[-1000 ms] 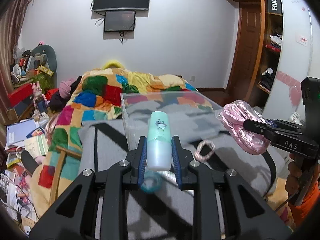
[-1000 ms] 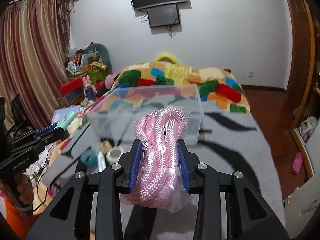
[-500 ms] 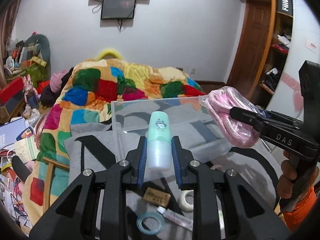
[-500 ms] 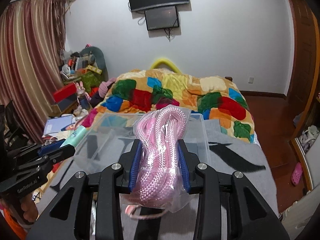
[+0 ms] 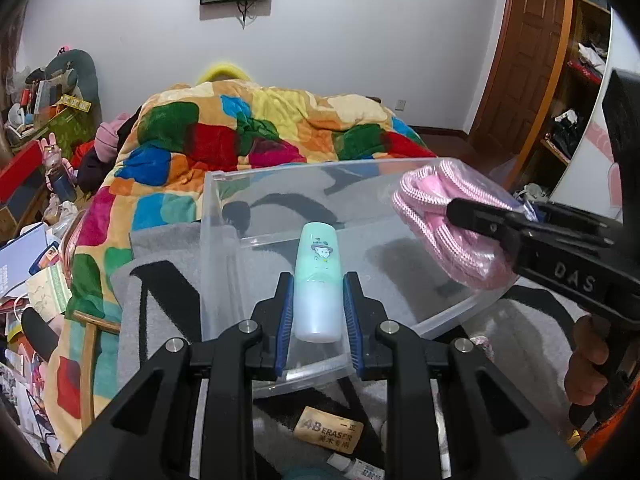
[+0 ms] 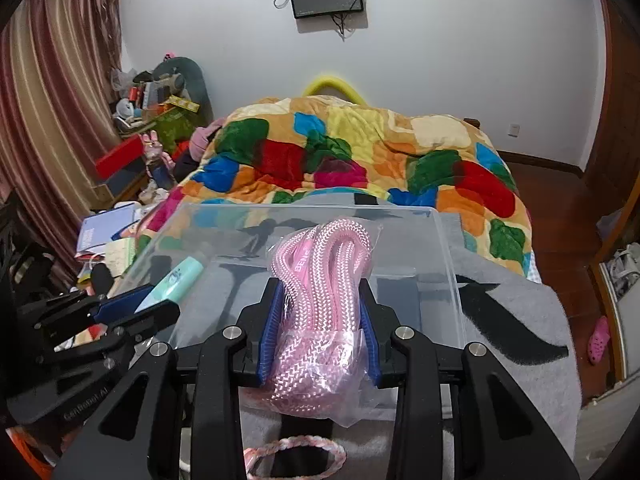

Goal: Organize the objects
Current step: 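Carry the mint tube and pink rope bag into the clear box and open both tools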

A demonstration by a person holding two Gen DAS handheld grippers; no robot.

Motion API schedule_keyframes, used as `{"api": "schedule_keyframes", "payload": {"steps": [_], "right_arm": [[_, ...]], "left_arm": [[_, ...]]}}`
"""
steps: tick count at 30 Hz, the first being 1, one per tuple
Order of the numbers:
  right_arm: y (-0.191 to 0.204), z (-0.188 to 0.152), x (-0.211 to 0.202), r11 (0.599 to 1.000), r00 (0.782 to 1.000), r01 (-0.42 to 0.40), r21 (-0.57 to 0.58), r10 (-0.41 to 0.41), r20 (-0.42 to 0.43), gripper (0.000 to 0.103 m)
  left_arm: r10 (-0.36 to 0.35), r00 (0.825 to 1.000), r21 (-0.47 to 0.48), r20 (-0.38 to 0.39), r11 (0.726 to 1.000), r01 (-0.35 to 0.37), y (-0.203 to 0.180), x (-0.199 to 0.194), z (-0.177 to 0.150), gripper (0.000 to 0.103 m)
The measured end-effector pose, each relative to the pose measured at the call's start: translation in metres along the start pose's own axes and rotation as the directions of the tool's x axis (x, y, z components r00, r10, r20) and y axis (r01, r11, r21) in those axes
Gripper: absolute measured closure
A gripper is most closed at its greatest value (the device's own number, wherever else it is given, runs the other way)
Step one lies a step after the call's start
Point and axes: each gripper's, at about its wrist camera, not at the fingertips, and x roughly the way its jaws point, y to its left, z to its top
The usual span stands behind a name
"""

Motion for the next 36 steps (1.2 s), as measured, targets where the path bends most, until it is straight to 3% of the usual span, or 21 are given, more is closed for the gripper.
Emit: {"api": "schedule_keyframes", "payload": {"steps": [4,12,18,28,36], "right_arm": [[-0.002,0.002,0.014,1.0,0.999,0.028,0.013,-0.027,-0.034,0.071],[-0.01,-0.011,0.03,1.0,0.992,-0.011,0.023,0.014,-0.122,0.07],[-0.007,-0.02,0.003,0.999,0.996,-0.013,-0.029,0.011,-0.092,0.069],[0.0,-0.053,-0.057,0.997,0.998,-0.061,-0.044,0.061,0.0,0.052],[0.022,-0.084,-0.078,0.994,0.997,-0.079,-0.076,0.08,0.005,0.047]], "left_arm": [[-0.001,1.0,-0.013,-0.017,1.0,0.0,0.003,0.005,0.001,0.079],[-0.019,1.0,-0.03,-0.017,0.999,0.019,0.009,0.0,-0.001,0.076],[-0.046,0.999,-0.031,0.012,0.998,0.046,0.009,-0.022,-0.008,0.052],[-0.005,0.997,0.011,0.077,1.0,0.005,0.004,-0.066,-0.037,0.024],[0.009,0.999,0.009,0.04,1.0,-0.009,0.009,-0.072,-0.068,0.021]]}}
